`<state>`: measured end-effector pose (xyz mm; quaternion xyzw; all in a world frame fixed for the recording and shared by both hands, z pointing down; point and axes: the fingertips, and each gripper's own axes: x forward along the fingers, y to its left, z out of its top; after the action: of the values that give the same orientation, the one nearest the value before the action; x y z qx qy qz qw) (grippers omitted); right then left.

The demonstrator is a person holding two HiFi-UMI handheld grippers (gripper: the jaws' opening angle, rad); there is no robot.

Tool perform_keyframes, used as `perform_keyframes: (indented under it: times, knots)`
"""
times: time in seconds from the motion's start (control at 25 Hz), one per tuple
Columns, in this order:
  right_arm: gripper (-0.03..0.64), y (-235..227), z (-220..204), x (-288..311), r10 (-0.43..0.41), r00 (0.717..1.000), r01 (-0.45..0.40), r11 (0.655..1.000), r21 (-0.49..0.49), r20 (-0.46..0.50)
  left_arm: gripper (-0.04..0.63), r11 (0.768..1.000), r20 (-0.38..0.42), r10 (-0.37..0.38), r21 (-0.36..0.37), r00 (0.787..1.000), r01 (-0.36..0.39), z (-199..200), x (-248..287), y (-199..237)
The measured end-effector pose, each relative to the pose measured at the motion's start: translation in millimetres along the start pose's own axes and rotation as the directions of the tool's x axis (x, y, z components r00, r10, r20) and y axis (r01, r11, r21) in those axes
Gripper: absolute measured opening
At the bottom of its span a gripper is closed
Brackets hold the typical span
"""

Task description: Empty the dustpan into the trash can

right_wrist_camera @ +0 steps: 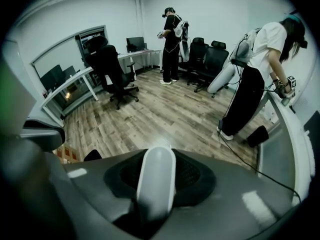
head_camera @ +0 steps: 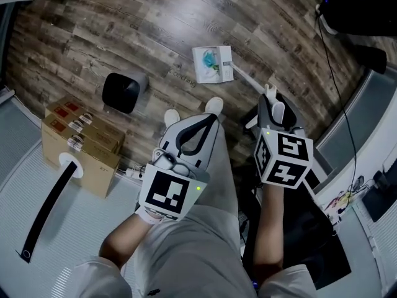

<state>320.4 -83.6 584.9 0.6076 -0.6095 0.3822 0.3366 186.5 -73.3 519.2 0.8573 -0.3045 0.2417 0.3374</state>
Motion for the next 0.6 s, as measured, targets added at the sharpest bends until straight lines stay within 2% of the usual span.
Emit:
perform_keyframes:
  times: [0.04,0.12,0.28,0.44,0.6]
  knots:
    - [0.121,-2,0,0,-0.009,1.000,0.009,1.000,0.006,-0.006,0.006,1.000,-0.002,-0.001,-0.002,1.000,0.001,-1,0,1]
    - [0.118,-1,0,2,0.002,1.000,-0.001,1.000,0.020,-0.014,0.006,1.000,0.000,-0.004,-0.003,1.000,0.004,-1,0,2]
    - [0.137,5,-1,4,0.053,0.998,-0.052,0.999,0.014,-0.036,0.006,1.000,0.002,-0.017,0.005,1.000,0.017,-2,-1,-3]
    - [0.127,-1,-3,2,0.034,0.999,-0.034,0.998,0.057,-0.010,0.006,0.999,-0.002,-0.031,0.013,1.000,0.031,-5,-1,-10]
    - [0.144,3,-7,-1,0.052,0.999,-0.052,0.994,0.095,0.010,0.006,0.999,0.009,-0.032,-0.001,0.999,0.032,-5,-7,-11]
